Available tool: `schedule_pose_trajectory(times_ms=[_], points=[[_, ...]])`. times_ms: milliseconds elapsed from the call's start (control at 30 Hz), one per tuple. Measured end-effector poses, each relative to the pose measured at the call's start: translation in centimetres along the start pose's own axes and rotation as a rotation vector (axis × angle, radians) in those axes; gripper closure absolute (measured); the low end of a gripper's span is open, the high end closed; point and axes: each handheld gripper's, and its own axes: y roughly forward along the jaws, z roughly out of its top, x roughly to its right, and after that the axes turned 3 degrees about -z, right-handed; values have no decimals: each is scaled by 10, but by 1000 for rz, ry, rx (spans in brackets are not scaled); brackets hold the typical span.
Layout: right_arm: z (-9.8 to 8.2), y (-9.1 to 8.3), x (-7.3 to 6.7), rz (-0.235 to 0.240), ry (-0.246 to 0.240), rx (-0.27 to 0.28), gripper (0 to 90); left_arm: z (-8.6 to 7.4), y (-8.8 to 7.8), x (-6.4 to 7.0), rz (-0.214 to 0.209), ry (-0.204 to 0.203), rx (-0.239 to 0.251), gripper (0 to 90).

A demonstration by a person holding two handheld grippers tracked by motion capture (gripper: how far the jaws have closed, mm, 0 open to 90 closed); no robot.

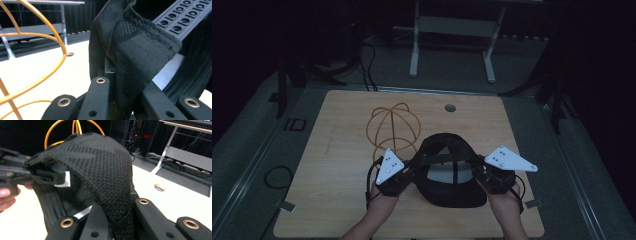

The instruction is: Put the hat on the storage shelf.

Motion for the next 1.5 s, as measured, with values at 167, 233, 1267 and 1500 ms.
schedule_pose_trajectory(times_ms=[167,233,1267,1500], points=[[-7,-4,1,6,21,5,876,4,-1,2,14,19,9,881],[-13,-6,2,17,40,5,874,7,0,3,17,30,9,882],[-50,-44,2,265,-22,-15,366,36,-2,8,24,57,34,884],[-48,-62,19,235,-45,12,425,32,-11,2,-68,75,62,884]])
